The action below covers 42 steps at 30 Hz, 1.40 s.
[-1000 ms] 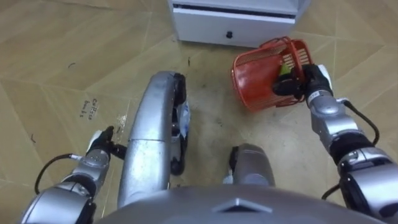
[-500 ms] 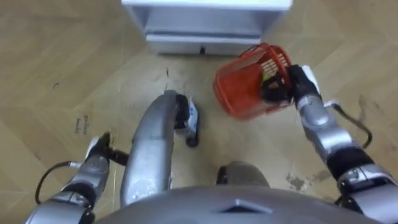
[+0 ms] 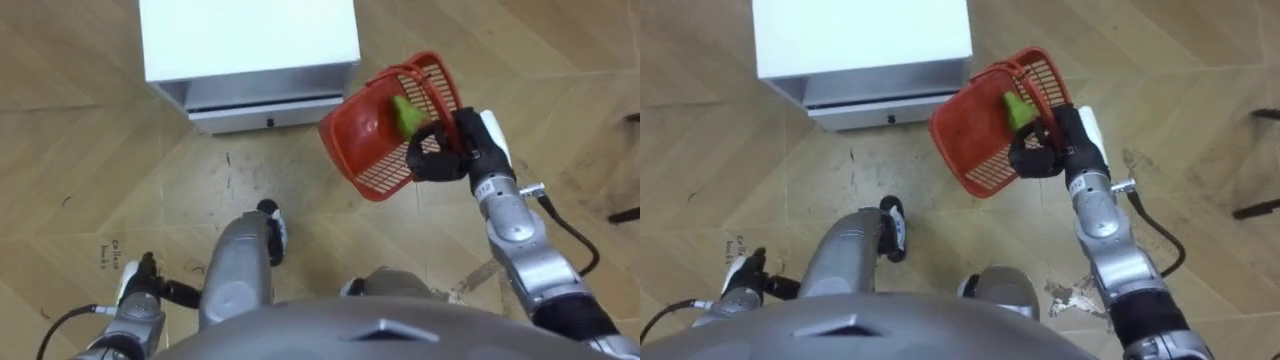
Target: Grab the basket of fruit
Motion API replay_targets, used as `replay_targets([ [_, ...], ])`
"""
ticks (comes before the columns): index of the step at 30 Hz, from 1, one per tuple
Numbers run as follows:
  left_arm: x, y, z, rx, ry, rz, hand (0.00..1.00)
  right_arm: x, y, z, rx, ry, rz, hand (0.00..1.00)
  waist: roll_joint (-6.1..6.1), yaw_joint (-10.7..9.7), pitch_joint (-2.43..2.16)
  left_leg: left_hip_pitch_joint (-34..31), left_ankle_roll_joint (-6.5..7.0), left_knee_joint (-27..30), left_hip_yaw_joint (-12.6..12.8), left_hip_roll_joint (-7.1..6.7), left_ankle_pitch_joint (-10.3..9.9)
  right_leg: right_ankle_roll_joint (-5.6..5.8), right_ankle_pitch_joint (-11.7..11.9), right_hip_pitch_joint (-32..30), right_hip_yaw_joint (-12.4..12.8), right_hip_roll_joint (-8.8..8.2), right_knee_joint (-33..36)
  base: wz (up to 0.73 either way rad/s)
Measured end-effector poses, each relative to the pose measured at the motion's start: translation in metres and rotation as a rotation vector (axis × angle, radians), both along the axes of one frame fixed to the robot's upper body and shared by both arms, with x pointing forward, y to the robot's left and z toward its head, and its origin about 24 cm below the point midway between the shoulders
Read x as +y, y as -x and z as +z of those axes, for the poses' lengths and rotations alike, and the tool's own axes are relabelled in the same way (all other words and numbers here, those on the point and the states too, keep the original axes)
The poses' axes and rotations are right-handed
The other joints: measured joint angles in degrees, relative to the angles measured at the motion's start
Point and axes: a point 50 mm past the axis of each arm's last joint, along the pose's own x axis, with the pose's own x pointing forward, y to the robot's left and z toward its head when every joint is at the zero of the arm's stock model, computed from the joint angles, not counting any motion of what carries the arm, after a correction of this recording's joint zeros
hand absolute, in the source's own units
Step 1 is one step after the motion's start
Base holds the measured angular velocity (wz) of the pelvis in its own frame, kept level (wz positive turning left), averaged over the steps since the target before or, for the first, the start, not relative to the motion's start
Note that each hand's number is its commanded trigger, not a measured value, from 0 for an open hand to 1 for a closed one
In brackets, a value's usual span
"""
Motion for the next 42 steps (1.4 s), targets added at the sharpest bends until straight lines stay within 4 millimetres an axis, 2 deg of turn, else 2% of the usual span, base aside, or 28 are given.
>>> replay_targets([
  [2,-0.001,0.003,-0.001,0.008,0.005,0.002,0.00,0.002,-0.001,0.003,-0.012,-0.003,0.018,1.00,0.34,0.0,-0.21,0.6,-0.17,-0.1,-0.2,0.35,0.2,-0.31,0.2,1.1,-0.6,0.45,-0.6,0.03],
  [6,-0.007,0.010,-0.003,0.027,0.019,-0.011,0.00,0.008,-0.001,0.012,-0.043,0.025,0.087,1.00,0.99,0.3,-0.73,2.0,-0.39,-1.1,0.2,0.86,0.6,-0.67,0.4,1.9,-0.2,0.88,-0.7,-0.06],
  [11,-0.010,0.019,-0.005,0.050,0.036,0.009,0.00,0.010,0.001,0.011,-0.031,0.020,0.107,1.00,0.62,0.5,-0.90,3.6,-0.37,-1.2,1.0,0.88,0.6,-0.67,0.4,2.9,0.9,0.63,-0.7,-0.08],
  [14,-0.008,0.019,-0.005,0.047,0.040,0.036,0.00,0.011,0.002,0.011,-0.020,0.013,0.123,1.00,0.43,1.5,-0.83,5.1,-0.03,-1.1,2.0,0.69,-0.3,-0.38,0.4,4.6,1.4,0.15,-1.7,-0.15],
  [16,-0.006,0.016,-0.004,0.034,0.041,0.048,0.00,0.015,0.000,0.015,-0.027,0.000,0.143,1.00,-0.17,1.8,-1.11,5.5,0.26,-0.8,2.5,0.09,-1.1,0.12,0.2,5.2,1.7,-0.53,-2.0,-0.01],
  [18,-0.008,0.012,-0.004,0.024,0.058,0.043,0.00,0.016,-0.003,0.019,-0.042,-0.014,0.153,1.00,-1.05,2.1,-1.38,7.1,1.17,-0.6,3.2,-1.35,-3.0,1.56,-0.1,7.3,1.5,-2.36,-2.6,0.08],
  [19,-0.008,0.010,-0.004,0.020,0.059,0.042,0.00,0.017,-0.005,0.021,-0.050,-0.017,0.154,1.00,-1.24,2.2,-1.46,7.4,1.33,-0.3,3.4,-1.92,-3.5,1.90,-0.2,7.6,1.5,-2.89,-2.1,0.03],
  [20,-0.009,0.005,-0.003,0.007,0.060,0.039,0.00,0.018,-0.009,0.025,-0.071,-0.020,0.161,1.00,-1.46,2.0,-1.42,7.8,2.04,0.0,3.7,-2.59,-4.5,2.22,0.0,7.2,1.0,-3.94,1.3,0.14],
  [21,-0.008,-0.001,-0.002,-0.009,0.059,0.041,0.00,0.020,-0.011,0.029,-0.087,-0.022,0.167,1.00,-1.24,1.6,-1.25,8.1,2.43,0.8,3.7,-3.17,-5.5,2.75,1.0,5.3,1.2,-5.38,7.1,0.17],
  [22,-0.008,-0.005,-0.002,-0.018,0.058,0.040,0.00,0.020,-0.012,0.030,-0.092,-0.022,0.169,1.00,-1.06,1.7,-1.12,8.5,2.69,1.3,3.6,-3.36,-6.0,2.62,1.9,4.2,1.4,-6.21,10.5,0.17],
  [23,-0.007,-0.010,-0.001,-0.033,0.055,0.042,0.00,0.021,-0.012,0.030,-0.092,-0.024,0.173,1.00,-0.73,1.9,-0.84,9.8,3.19,1.6,3.6,-3.84,-7.1,1.99,5.1,2.2,1.8,-7.76,16.8,0.16],
  [24,-0.007,-0.013,0.000,-0.044,0.055,0.040,0.00,0.021,-0.013,0.030,-0.090,-0.026,0.177,1.00,-0.11,1.7,-0.45,11.7,3.73,1.2,3.6,-4.11,-8.0,0.95,9.6,0.5,2.4,-8.76,21.5,0.08],
  [25,-0.008,-0.016,0.000,-0.058,0.058,0.043,0.00,0.022,-0.014,0.031,-0.094,-0.027,0.178,1.00,0.45,1.7,-0.31,13.6,4.08,0.4,3.4,-4.16,-8.8,-0.30,14.8,-0.8,2.8,-9.45,25.1,0.00],
  [26,-0.007,-0.017,0.001,-0.063,0.057,0.045,0.00,0.023,-0.015,0.031,-0.097,-0.028,0.180,1.00,0.74,1.7,-0.29,14.4,4.24,-0.2,3.4,-4.16,-9.1,-0.79,17.3,-1.6,3.1,-9.66,26.4,-0.14],
  [27,-0.005,-0.017,0.001,-0.069,0.047,0.047,0.00,0.026,-0.016,0.032,-0.106,-0.039,0.178,1.00,1.28,1.6,-0.37,15.7,4.46,-1.9,3.0,-4.38,-9.3,-0.71,19.7,-3.5,4.1,-9.64,28.6,-0.11],
  [28,-0.004,-0.018,0.002,-0.076,0.041,0.047,0.00,0.027,-0.017,0.033,-0.110,-0.045,0.177,1.00,1.28,1.6,-0.49,16.2,4.47,-2.6,2.9,-4.37,-9.3,-0.10,18.7,-4.7,4.0,-9.37,29.1,-0.06],
  [29,-0.004,-0.025,0.004,-0.099,0.034,0.044,0.00,0.028,-0.019,0.035,-0.119,-0.051,0.175,1.00,1.48,1.7,-0.41,17.0,4.43,-3.7,2.2,-3.92,-9.2,0.27,15.5,-7.2,4.0,-8.05,29.1,0.07],
  [30,-0.005,-0.029,0.004,-0.112,0.037,0.043,0.00,0.027,-0.020,0.035,-0.116,-0.052,0.167,1.00,1.76,1.7,-0.31,17.8,4.41,-4.7,1.8,-3.50,-9.2,0.71,13.3,-9.3,4.1,-6.02,26.3,0.12],
  [31,-0.006,-0.030,0.004,-0.119,0.040,0.044,0.00,0.027,-0.019,0.034,-0.111,-0.051,0.166,1.00,2.21,1.8,-0.16,18.2,4.40,-5.0,1.6,-3.27,-9.2,0.79,12.7,-9.8,4.2,-5.06,24.3,0.17],
  [32,-0.008,-0.032,0.004,-0.133,0.048,0.039,0.00,0.027,-0.019,0.033,-0.100,-0.050,0.164,1.00,2.73,1.9,-0.35,19.7,4.25,-6.2,0.9,-2.78,-9.1,0.77,11.9,-10.5,4.4,-2.64,17.0,0.23],
  [33,-0.010,-0.032,0.004,-0.139,0.059,0.037,0.00,0.027,-0.018,0.033,-0.098,-0.049,0.161,1.00,2.99,1.6,-0.41,21.4,3.87,-7.7,0.1,-2.89,-8.9,0.54,12.1,-10.3,4.5,-1.26,8.7,0.32],
  [34,-0.012,-0.033,0.004,-0.144,0.066,0.033,0.00,0.027,-0.017,0.033,-0.101,-0.049,0.157,1.00,2.93,1.7,-0.46,22.6,3.73,-8.5,-0.2,-3.12,-8.9,-0.44,13.5,-10.2,5.1,-0.22,0.5,0.30],
  [35,-0.013,-0.032,0.003,-0.143,0.069,0.036,0.00,0.028,-0.017,0.034,-0.105,-0.049,0.159,1.00,2.78,1.8,-0.58,23.0,3.50,-8.7,-0.2,-3.28,-9.0,-0.72,15.3,-9.9,5.8,0.37,-3.0,0.31],
  [36,-0.015,-0.029,0.002,-0.135,0.075,0.041,0.00,0.027,-0.016,0.034,-0.107,-0.047,0.158,1.00,3.25,1.7,-0.84,24.2,2.48,-8.8,-0.6,-2.90,-9.6,-1.16,19.9,-9.1,6.5,1.44,-5.9,0.21],
  [37,-0.016,-0.027,0.001,-0.131,0.080,0.041,0.00,0.027,-0.015,0.033,-0.105,-0.044,0.154,1.00,3.83,1.9,-1.09,24.8,2.09,-9.2,-0.5,-2.41,-9.5,-1.39,20.3,-7.9,6.2,1.74,-6.8,0.12],
  [39,-0.014,-0.015,0.000,-0.108,0.078,0.058,0.00,0.028,-0.017,0.035,-0.111,-0.045,0.158,1.00,5.24,1.9,-1.20,27.8,0.58,-12.8,-0.2,-1.30,-8.6,-1.83,20.5,-3.9,5.0,3.40,-10.8,0.09],
  [42,-0.010,-0.007,0.001,-0.097,0.072,0.087,0.00,0.028,-0.019,0.036,-0.117,-0.049,0.155,1.00,5.23,1.9,-1.16,30.1,-0.50,-16.8,0.0,-0.74,-7.7,-1.98,20.4,-2.7,4.0,4.59,-12.0,0.13],
])
